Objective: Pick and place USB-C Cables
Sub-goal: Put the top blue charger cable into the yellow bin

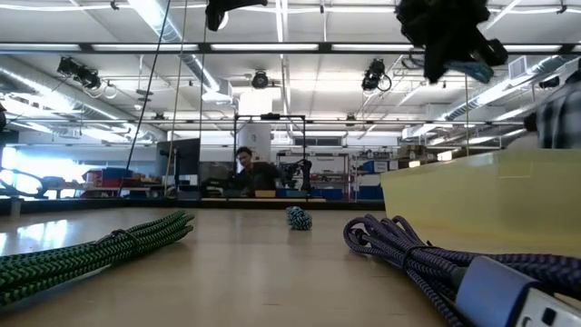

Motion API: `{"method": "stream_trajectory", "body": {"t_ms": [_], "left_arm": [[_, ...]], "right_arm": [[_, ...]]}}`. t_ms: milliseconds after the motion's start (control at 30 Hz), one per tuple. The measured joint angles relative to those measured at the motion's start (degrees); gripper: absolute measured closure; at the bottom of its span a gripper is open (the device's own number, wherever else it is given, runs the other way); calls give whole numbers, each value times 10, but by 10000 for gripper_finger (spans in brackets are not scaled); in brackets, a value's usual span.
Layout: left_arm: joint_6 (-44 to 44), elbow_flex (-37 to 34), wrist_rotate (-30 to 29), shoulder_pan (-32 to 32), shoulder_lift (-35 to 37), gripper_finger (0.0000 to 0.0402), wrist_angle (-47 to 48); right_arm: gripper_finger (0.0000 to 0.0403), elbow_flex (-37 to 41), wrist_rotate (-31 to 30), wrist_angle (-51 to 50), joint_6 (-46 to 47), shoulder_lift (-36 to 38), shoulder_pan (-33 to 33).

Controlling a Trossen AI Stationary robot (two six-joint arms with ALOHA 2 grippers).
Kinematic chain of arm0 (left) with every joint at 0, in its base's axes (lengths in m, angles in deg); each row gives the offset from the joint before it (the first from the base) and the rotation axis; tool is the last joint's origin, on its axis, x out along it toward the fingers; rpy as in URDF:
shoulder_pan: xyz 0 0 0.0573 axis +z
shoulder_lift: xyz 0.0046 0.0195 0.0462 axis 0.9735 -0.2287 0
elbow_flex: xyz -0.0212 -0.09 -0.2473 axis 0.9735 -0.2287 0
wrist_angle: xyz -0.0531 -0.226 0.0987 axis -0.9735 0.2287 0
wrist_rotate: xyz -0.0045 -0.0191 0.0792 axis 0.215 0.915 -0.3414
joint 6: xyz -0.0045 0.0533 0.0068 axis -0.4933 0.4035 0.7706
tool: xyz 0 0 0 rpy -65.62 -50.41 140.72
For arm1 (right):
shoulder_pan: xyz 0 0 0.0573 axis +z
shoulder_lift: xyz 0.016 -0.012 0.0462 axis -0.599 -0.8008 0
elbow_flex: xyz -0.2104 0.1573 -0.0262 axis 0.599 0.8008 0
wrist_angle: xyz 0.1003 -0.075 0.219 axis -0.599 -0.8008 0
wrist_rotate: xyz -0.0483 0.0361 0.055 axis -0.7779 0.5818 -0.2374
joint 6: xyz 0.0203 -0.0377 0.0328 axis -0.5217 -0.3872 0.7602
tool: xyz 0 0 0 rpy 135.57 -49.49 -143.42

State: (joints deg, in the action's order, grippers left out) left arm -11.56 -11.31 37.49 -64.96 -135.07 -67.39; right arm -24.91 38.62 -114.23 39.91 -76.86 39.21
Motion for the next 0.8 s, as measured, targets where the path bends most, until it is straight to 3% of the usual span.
{"method": "stream_trajectory", "body": {"t_ms": [300,567,800], "left_arm": [[8,0,0,0,0,211,0],[8,0,0,0,0,211,0],[8,0,0,0,0,211,0]], "right_arm": [[385,186,-23,273,151,0,66],[385,238,-1,273,189,0,81],[385,254,-18,278,190,0,79]]}}
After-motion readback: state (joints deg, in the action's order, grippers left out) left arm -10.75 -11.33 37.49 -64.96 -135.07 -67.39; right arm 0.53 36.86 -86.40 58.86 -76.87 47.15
